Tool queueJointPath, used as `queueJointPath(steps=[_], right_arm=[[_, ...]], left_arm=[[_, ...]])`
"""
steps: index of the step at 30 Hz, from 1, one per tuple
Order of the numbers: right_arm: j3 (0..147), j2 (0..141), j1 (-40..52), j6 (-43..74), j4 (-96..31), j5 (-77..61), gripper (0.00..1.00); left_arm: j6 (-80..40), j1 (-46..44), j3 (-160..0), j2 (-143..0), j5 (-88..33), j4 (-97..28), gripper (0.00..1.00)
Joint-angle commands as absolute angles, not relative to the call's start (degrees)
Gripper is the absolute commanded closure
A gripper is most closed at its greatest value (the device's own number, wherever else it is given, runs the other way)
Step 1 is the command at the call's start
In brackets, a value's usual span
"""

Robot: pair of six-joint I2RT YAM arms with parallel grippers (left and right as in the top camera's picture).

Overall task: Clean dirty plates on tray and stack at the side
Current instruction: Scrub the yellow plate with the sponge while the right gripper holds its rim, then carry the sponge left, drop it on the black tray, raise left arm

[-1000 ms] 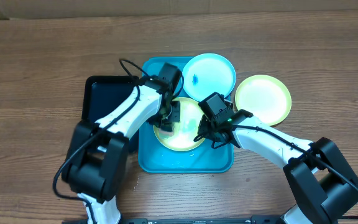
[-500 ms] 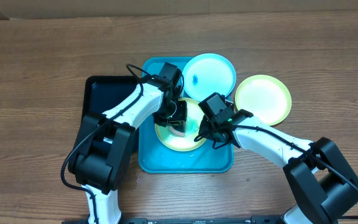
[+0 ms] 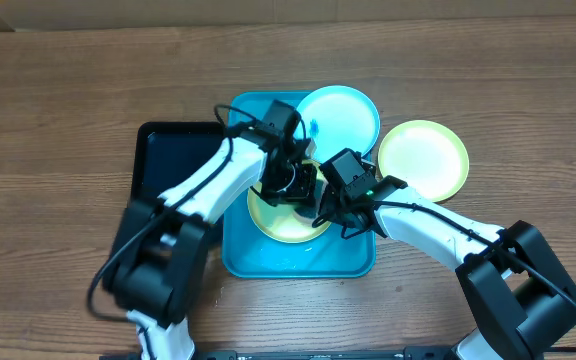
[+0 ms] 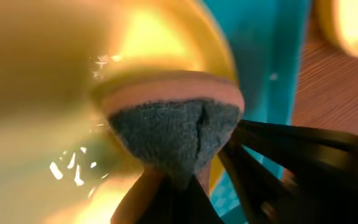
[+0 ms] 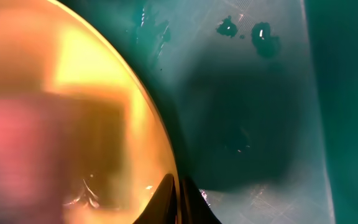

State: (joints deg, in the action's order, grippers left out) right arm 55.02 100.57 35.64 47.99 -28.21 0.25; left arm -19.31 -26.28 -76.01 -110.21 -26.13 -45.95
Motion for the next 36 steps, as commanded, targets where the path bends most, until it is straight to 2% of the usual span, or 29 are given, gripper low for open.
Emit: queueJointPath(steps=[1, 9, 18, 24, 31, 36], right_arm=[[55.44, 100.97, 35.94, 47.94, -28.1, -0.12, 0.96], [55.44, 100.97, 35.94, 47.94, -28.08, -0.14, 0.96], [55.44, 100.97, 35.94, 47.94, -28.1, -0.14, 0.96], [55.44, 100.97, 35.94, 47.94, -28.1, -0.14, 0.96], [55.44, 100.97, 35.94, 47.94, -28.12, -0.12, 0.96], [55.44, 100.97, 35.94, 47.94, -28.14, -0.12, 0.95]], left_arm=[[-18.44, -26.57, -77.58, -103.79, -14.7, -46.94, 0.96], [-18.92, -26.57, -76.97, -106.69, -2.42, -49.43, 0.96], [-22.33, -26.57, -76.97, -116.16, -1.61, -49.34, 0.96], [-19.29, -26.65, -76.97, -121.4, -13.63, -49.95, 0.96], [-13.23, -26.35, -77.17, -119.39, -29.47, -50.02, 0.96], [-12.58, -24.58, -77.95, -113.36, -32.45, -51.27, 0.96]])
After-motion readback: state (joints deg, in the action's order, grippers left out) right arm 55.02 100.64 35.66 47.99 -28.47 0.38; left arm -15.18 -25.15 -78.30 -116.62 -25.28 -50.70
